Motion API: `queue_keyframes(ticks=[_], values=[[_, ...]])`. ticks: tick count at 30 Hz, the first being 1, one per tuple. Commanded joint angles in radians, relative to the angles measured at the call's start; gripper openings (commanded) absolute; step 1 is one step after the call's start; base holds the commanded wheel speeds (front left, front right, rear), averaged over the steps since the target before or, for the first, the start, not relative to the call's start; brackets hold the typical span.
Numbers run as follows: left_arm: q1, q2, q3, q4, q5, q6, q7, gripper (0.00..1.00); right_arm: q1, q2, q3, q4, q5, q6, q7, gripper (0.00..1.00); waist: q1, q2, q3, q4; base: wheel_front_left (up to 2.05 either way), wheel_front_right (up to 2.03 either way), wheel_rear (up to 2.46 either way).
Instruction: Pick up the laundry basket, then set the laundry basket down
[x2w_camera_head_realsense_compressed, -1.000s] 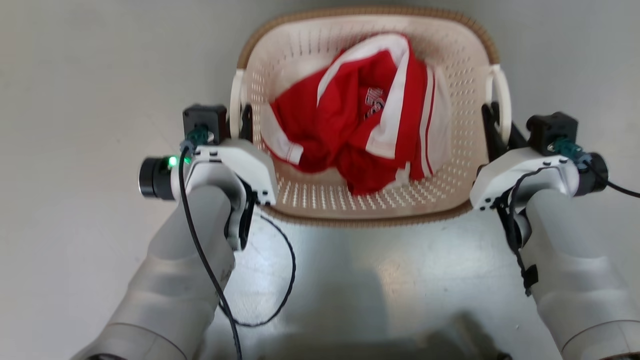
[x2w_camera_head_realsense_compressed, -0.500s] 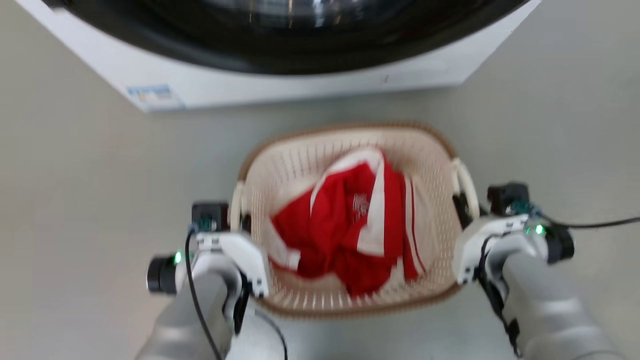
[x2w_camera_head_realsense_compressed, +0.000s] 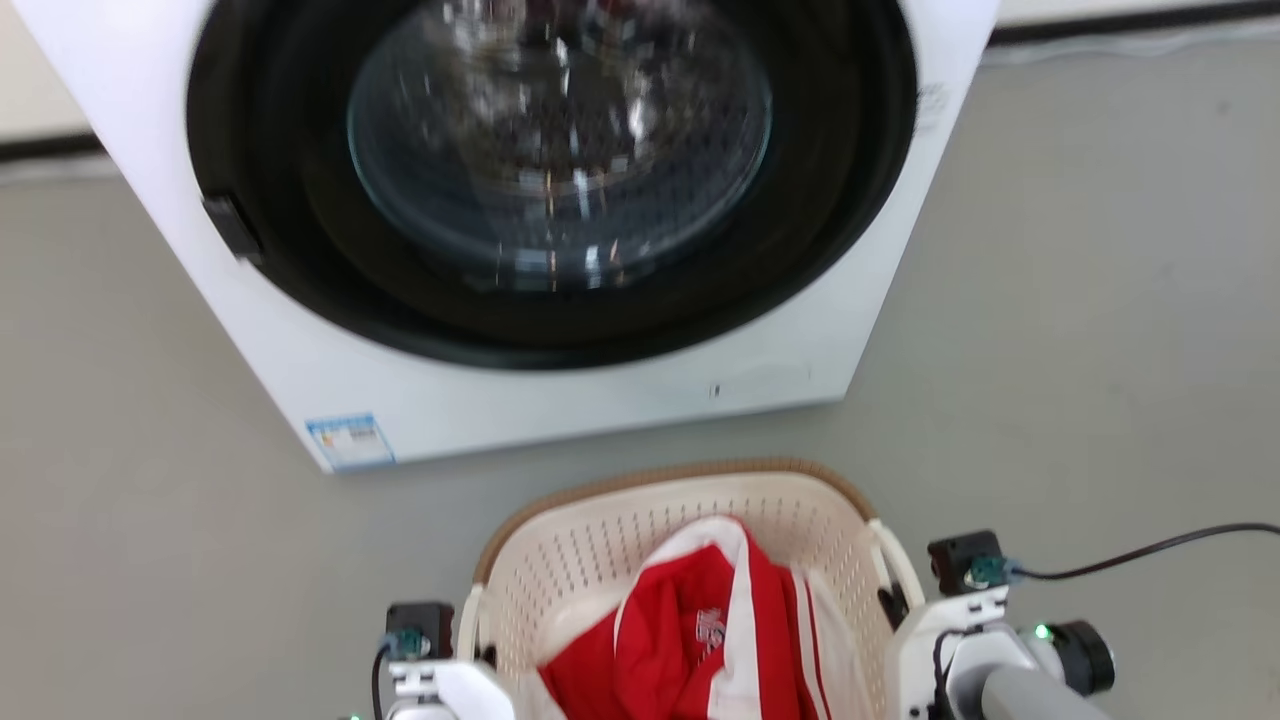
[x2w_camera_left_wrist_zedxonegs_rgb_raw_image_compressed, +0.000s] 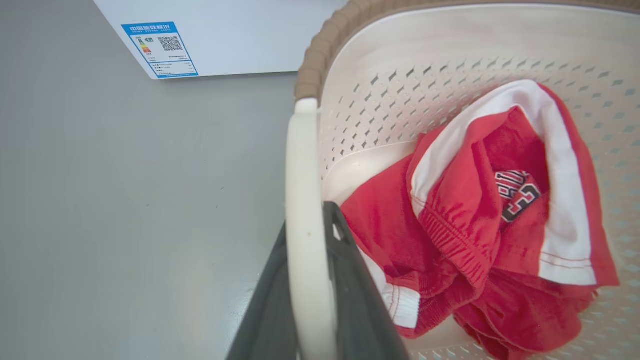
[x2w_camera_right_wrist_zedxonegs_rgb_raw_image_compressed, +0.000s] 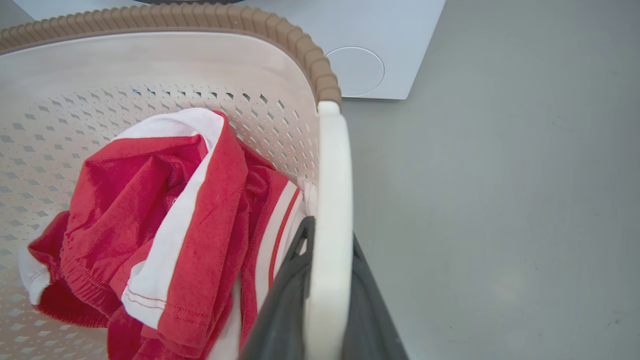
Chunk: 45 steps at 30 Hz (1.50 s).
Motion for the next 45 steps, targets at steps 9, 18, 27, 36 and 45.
queue_keyframes(ticks=[9,18,27,36,45], values=[[0.005,0.023,-0.035,-0.018,-0.052,-0.009,-0.002,0.00,0.026,-0.001,0.103,-0.024,0.075,0.007,0.037,0.00,0.0001,-0.0001,-0.131,-0.007,0.00,0.00,0.00],[-0.003,0.023,-0.089,-0.023,-0.091,-0.005,0.014,0.00,0.024,-0.001,0.154,-0.024,0.124,0.007,0.039,0.00,0.0001,-0.0001,-0.152,0.002,0.00,0.00,0.00],[-0.014,0.023,-0.135,-0.012,-0.120,0.001,0.021,0.00,0.020,-0.001,0.205,-0.029,0.174,0.007,0.054,0.00,0.0001,-0.0001,-0.148,0.002,0.00,0.00,0.00],[-0.032,0.023,-0.176,0.003,-0.133,-0.002,0.040,0.00,0.014,-0.001,0.245,-0.029,0.214,0.007,0.064,0.00,0.0001,-0.0001,-0.141,-0.005,0.00,0.00,0.00],[-0.044,0.023,-0.209,0.016,-0.148,-0.006,0.045,0.00,0.010,-0.001,0.280,-0.026,0.256,0.007,0.067,0.00,0.0001,-0.0001,-0.139,-0.012,0.00,0.00,0.00]])
